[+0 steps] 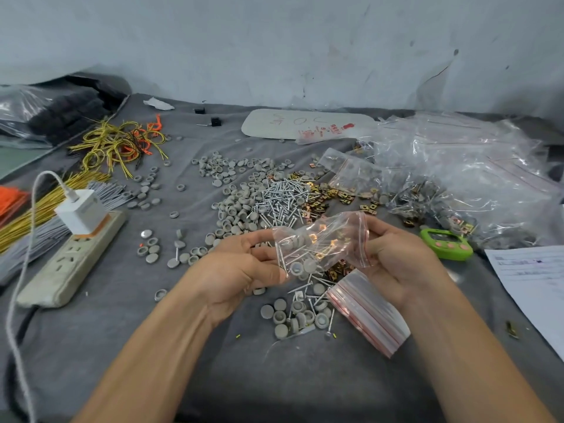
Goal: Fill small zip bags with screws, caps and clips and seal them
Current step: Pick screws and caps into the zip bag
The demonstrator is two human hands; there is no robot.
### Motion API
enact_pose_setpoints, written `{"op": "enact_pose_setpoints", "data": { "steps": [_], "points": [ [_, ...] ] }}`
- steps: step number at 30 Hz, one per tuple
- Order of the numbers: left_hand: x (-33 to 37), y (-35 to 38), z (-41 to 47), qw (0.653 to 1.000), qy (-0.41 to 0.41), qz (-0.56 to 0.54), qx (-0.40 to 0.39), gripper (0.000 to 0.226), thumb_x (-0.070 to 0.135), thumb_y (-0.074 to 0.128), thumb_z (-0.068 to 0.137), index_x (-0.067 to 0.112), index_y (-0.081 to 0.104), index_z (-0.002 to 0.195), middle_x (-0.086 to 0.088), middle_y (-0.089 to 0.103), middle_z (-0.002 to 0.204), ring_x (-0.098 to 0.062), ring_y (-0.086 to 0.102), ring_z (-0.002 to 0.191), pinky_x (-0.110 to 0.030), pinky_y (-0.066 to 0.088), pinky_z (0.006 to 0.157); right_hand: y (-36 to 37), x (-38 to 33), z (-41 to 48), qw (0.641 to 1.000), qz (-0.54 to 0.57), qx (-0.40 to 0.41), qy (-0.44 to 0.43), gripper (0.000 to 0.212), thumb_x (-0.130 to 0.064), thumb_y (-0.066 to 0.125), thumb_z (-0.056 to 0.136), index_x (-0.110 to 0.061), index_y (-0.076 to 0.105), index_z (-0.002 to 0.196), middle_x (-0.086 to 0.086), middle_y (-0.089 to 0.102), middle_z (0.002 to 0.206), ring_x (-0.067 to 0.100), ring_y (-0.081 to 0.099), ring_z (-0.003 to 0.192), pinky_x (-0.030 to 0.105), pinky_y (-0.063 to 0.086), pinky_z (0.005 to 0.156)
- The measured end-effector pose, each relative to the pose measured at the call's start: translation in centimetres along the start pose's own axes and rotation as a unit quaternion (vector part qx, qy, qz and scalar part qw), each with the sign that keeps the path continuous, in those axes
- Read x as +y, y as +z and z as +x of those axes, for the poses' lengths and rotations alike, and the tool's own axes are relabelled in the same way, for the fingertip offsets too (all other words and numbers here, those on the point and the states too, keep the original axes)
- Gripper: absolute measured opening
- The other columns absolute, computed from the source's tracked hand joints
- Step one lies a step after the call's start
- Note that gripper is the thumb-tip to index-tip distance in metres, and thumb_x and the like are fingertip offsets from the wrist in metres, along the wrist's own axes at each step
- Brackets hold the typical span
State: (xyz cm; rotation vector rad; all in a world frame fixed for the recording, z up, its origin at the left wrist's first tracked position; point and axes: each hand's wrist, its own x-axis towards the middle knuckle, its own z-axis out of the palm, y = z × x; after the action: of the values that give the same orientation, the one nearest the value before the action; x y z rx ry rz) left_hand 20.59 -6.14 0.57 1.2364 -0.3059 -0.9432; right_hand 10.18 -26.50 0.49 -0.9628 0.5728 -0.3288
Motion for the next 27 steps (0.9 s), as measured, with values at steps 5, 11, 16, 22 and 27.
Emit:
{"op": "enact_pose_setpoints", "data": {
  "steps": [5, 11, 16, 22, 27],
  "points": [
    [0.19, -0.53, -0.29, 1.000, -0.012, 0.016, 0.020, 0.071, -0.018, 0.073, 0.062, 0.001, 0.062, 0.130, -0.026, 0.073, 0.112, -0.023, 0.075, 0.080, -0.023, 0.059, 0.056, 0.39, 0.11, -0.09, 1.000, -0.003, -0.002, 0.003, 0.055, 0.034, 0.033, 0.077, 0.001, 0.070, 0.102, 0.010, 0.069, 0.071, 0.017, 0.066, 0.057, 0.031, 0.060, 0.055],
    [0.15, 0.01, -0.51, 0.997, -0.009, 0.055, 0.052, 0.058, -0.011, 0.078, 0.065, 0.002, 0.068, 0.121, -0.016, 0.076, 0.096, -0.018, 0.075, 0.077, -0.021, 0.058, 0.058, 0.55, 0.18, 0.00, 1.000, -0.021, -0.010, 0.011, 0.055, 0.033, 0.034, 0.080, 0.002, 0.068, 0.111, 0.006, 0.068, 0.067, 0.016, 0.068, 0.055, 0.032, 0.063, 0.060],
    [0.39, -0.19, -0.67, 0.998, -0.022, 0.030, 0.041, 0.059, -0.016, 0.073, 0.071, 0.001, 0.064, 0.127, -0.030, 0.071, 0.114, -0.026, 0.075, 0.090, -0.022, 0.061, 0.059, 0.33, 0.09, 0.41, 1.000, -0.014, -0.006, 0.010, 0.059, 0.033, 0.032, 0.078, 0.003, 0.067, 0.114, 0.010, 0.068, 0.071, 0.017, 0.066, 0.056, 0.031, 0.060, 0.056],
    [0.80, -0.57, -0.75, 0.998, -0.050, -0.013, -0.018, 0.052, -0.028, 0.050, 0.086, -0.001, 0.061, 0.130, -0.028, 0.071, 0.116, -0.032, 0.075, 0.099, -0.031, 0.064, 0.072, -0.13, 0.18, 0.82, 1.000, -0.024, 0.011, 0.005, 0.061, 0.032, 0.032, 0.077, 0.002, 0.069, 0.114, 0.015, 0.069, 0.085, 0.021, 0.069, 0.069, 0.035, 0.063, 0.065],
    [0.92, -0.45, -0.75, 0.998, -0.059, -0.012, -0.032, 0.050, -0.024, 0.045, 0.089, -0.001, 0.059, 0.130, -0.023, 0.073, 0.117, -0.033, 0.073, 0.107, -0.036, 0.064, 0.081, -0.24, 0.07, 0.80, 1.000, -0.024, 0.015, 0.000, 0.059, 0.031, 0.031, 0.078, -0.001, 0.071, 0.108, 0.010, 0.070, 0.076, 0.019, 0.069, 0.065, 0.036, 0.063, 0.064]
  ]
}}
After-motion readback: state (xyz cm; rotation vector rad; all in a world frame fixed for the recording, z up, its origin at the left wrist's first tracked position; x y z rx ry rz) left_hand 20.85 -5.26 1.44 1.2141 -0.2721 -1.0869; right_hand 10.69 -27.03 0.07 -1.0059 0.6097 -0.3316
